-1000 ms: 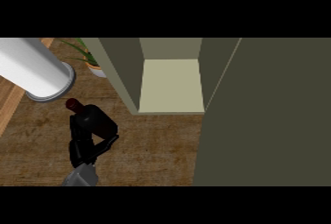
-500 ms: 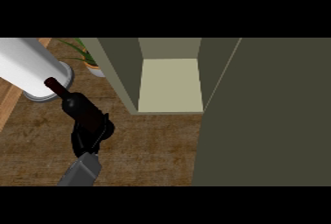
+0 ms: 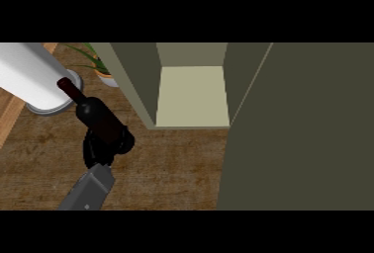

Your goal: Pick up the wine, place it into the cabinet and close the cabinet

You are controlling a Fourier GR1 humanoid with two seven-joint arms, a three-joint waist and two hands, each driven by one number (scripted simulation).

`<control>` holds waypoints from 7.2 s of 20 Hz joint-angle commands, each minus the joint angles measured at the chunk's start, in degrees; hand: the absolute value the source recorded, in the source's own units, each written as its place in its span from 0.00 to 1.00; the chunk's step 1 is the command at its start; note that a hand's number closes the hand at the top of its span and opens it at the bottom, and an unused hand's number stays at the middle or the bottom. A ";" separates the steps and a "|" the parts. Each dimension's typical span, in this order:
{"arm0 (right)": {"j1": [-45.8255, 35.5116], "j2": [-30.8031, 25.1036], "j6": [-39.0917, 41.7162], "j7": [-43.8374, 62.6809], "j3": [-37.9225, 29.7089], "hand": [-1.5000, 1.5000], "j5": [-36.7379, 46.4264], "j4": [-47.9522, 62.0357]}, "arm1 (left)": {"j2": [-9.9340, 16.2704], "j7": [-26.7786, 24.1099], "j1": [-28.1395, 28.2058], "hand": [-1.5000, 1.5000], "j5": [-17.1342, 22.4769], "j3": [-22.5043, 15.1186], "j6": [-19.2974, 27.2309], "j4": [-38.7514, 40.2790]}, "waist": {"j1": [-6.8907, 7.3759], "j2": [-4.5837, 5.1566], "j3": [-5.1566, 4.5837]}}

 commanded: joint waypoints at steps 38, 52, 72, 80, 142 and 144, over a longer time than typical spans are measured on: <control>-1.48 -1.64 2.32 1.60 -6.37 0.00 -6.11 -0.70 | -4.70 24.11 23.13 1.00 6.98 -41.33 15.88 -53.54 | 0.48 -0.11 0.04; 3.64 0.55 4.60 -5.33 -4.35 0.00 -3.66 2.04 | -4.70 10.34 14.81 1.00 20.61 -51.13 22.03 -37.93 | 0.11 -0.03 0.04; 1.64 -1.53 6.09 -5.07 -8.11 0.00 -8.41 4.16 | -4.70 7.14 -9.28 1.00 38.50 -51.49 21.49 -15.82 | -1.20 0.28 -0.01; 6.51 -1.47 7.57 -6.81 -8.42 0.00 -9.67 1.88 | -4.70 9.65 -17.58 1.00 35.27 -44.31 20.23 -10.87 | -0.70 0.12 0.05; -2.22 -0.46 8.14 -11.17 -5.34 0.00 -7.47 10.93 | -4.70 5.28 -26.67 0.00 57.40 -61.57 32.12 -2.76 | -6.60 1.67 0.00; -2.73 -0.05 7.43 -9.74 -4.01 0.00 -6.89 10.58 | -4.70 6.31 -30.46 0.00 55.58 -62.67 34.44 -0.23 | -6.46 1.71 -0.01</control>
